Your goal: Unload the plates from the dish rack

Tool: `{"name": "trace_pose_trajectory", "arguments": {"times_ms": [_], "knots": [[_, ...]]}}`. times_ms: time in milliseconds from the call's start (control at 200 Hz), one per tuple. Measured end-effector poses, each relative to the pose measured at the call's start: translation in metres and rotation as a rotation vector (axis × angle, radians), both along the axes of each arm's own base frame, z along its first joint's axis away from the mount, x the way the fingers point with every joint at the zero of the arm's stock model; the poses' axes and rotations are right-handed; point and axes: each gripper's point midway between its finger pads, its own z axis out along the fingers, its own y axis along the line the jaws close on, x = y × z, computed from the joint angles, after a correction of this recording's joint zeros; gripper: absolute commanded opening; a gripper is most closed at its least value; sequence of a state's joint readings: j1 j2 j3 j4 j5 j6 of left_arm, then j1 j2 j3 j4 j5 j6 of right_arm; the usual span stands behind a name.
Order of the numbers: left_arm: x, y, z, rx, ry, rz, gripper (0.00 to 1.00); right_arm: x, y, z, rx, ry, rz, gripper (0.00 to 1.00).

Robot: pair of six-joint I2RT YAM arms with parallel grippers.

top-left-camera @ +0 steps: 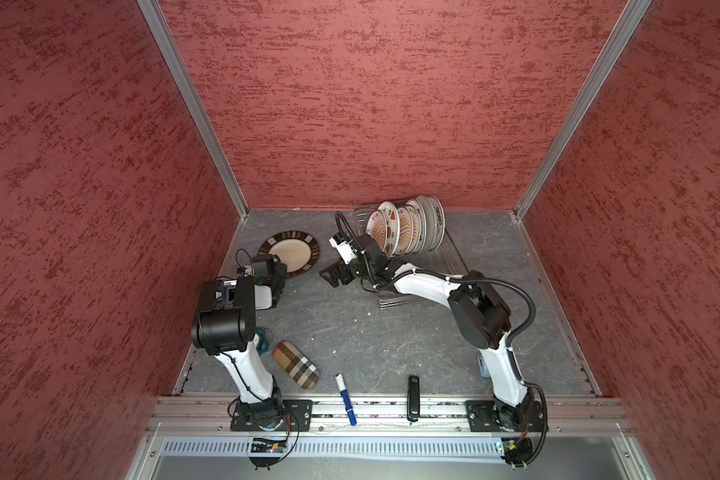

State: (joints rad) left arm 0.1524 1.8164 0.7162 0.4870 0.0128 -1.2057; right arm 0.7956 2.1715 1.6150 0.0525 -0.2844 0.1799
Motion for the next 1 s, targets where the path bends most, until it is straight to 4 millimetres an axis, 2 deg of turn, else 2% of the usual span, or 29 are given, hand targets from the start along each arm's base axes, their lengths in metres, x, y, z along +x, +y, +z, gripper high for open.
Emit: {"name": "trace_pose_trajectory", "arguments": {"times_ms": [130,251,326,406,601,842,1002], "knots": [[0.003,-0.001,0.007,0.001,-0.033,-0.004,0.75,0.001,0.002,0.006,0.014,-0.003,-0.002,0.99],[0.002,-0.001,0.014,0.004,-0.061,-0.006,0.87,0.001,0.003,0.008,0.020,0.001,0.000,0.99],[0.001,-0.001,0.018,0.006,-0.083,-0.006,1.00,0.001,0.003,0.008,0.021,0.001,0.001,0.99],[-0.004,-0.001,0.022,0.011,-0.096,-0.002,0.99,0.000,0.003,0.011,0.024,-0.002,0.002,0.99],[-0.032,0.001,0.024,0.031,-0.075,0.021,0.99,-0.011,-0.008,0.028,0.026,-0.029,0.011,0.99],[-0.057,0.001,0.033,0.039,-0.074,0.033,1.00,-0.032,-0.036,0.083,0.070,-0.107,-0.004,0.99],[-0.079,-0.001,0.055,0.065,-0.106,0.032,0.99,-0.045,-0.062,0.110,0.087,-0.162,-0.056,0.99]]}}
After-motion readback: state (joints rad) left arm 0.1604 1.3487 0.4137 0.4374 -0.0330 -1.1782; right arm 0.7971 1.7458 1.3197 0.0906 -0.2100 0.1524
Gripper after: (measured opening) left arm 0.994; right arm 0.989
